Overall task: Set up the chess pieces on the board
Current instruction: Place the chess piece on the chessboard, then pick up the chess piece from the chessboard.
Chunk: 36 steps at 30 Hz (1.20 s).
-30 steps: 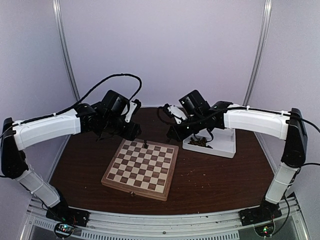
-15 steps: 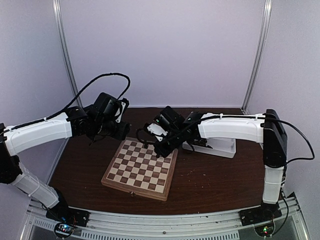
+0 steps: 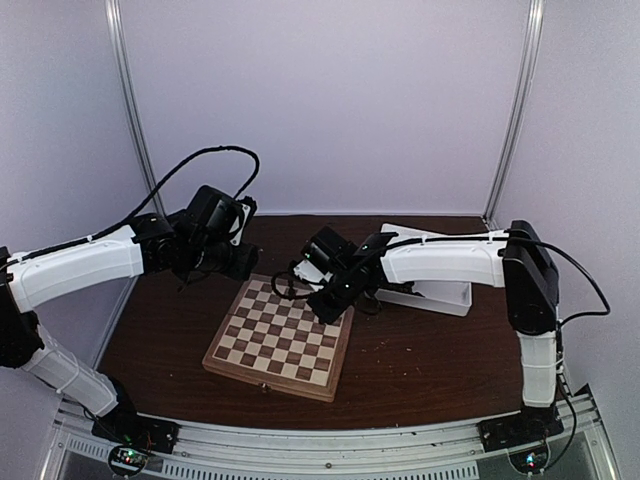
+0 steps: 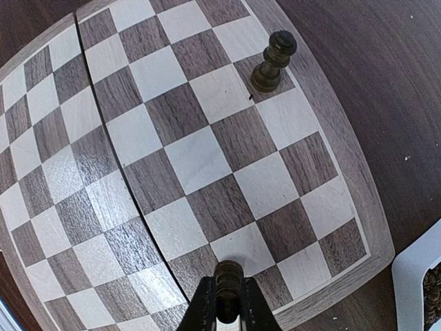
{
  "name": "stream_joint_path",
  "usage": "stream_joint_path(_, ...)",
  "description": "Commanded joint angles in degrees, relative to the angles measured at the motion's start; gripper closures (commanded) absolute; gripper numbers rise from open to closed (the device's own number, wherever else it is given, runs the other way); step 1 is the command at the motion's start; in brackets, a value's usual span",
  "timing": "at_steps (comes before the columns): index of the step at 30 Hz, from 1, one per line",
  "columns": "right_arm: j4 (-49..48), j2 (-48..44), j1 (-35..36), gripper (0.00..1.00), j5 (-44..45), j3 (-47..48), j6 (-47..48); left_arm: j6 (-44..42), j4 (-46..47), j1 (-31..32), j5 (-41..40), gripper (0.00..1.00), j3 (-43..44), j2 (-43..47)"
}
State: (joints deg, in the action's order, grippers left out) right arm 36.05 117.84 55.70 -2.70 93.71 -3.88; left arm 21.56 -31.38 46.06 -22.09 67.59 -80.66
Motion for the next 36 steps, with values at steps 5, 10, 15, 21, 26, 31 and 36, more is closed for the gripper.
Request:
stream_joint_path(5, 0.8, 1.3, 0.2, 0.76, 1.5, 1.7, 0.7, -0.1, 1.0, -0.3, 0.2, 0.45, -0.8, 1.1)
stream_joint_path(10, -0.4, -1.1, 0.1, 0.54, 2.4, 0.9, 0.7, -0.9, 1.1, -0.2, 1.7, 0.44, -0.6, 0.9)
stream_joint_path(15, -3.5, -6.3, -0.9, 0.50, 2.1, -1.8, -0.2, -2.8, 1.9, -0.3, 6.5, 0.44, -0.3, -0.2)
stream_joint_path(21, -7.5, -14.1, -5.2, 0.50, 2.3, -8.4, -2.3, -5.6, 0.0, 0.5, 15.1, 0.43, 3.2, -6.1)
stream_joint_path(26, -8.8, -18.6, -9.8, 0.51, 8.0, -13.8, -5.8, -7.6, -1.0, 4.5, 15.8, 0.43, 6.4, -11.3)
stream_joint_path(31, -8.8, -21.5, -15.4, 0.52, 10.3, -18.3, -9.6, -6.8, -1.9, 6.5, 18.8, 0.43, 9.6, -16.3)
stream_joint_path(36, -10.1, -24.3, -18.8, 0.52, 9.7, -22.4, -11.0, -5.6, -4.2, 7.1, 20.9, 0.43, 13.3, -21.5)
